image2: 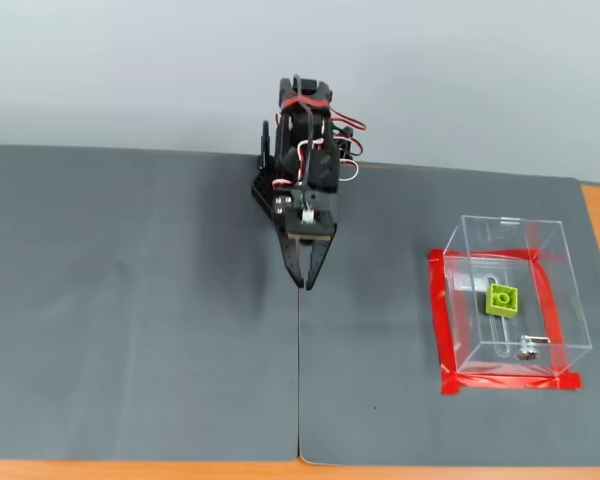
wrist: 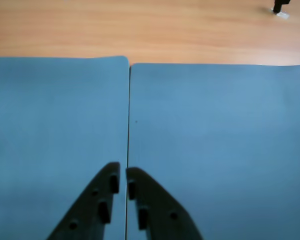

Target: Pick the green lego block and place it into the transparent box

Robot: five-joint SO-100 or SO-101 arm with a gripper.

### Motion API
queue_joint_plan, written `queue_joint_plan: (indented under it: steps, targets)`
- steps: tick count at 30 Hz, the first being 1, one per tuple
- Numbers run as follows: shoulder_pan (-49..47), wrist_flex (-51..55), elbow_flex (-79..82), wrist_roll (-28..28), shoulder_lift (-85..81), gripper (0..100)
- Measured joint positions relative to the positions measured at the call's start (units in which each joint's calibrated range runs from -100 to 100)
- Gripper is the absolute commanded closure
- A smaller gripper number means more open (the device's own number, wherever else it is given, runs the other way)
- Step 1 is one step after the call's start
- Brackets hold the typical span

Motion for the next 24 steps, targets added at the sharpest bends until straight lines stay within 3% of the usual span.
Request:
queue_joint_plan:
  steps: [10,24]
  targets:
    - [-5.08,1.82,7.27,0.0,0.17,98]
    - [-5.45,22.38,7.27,-0.2,-0.51,98]
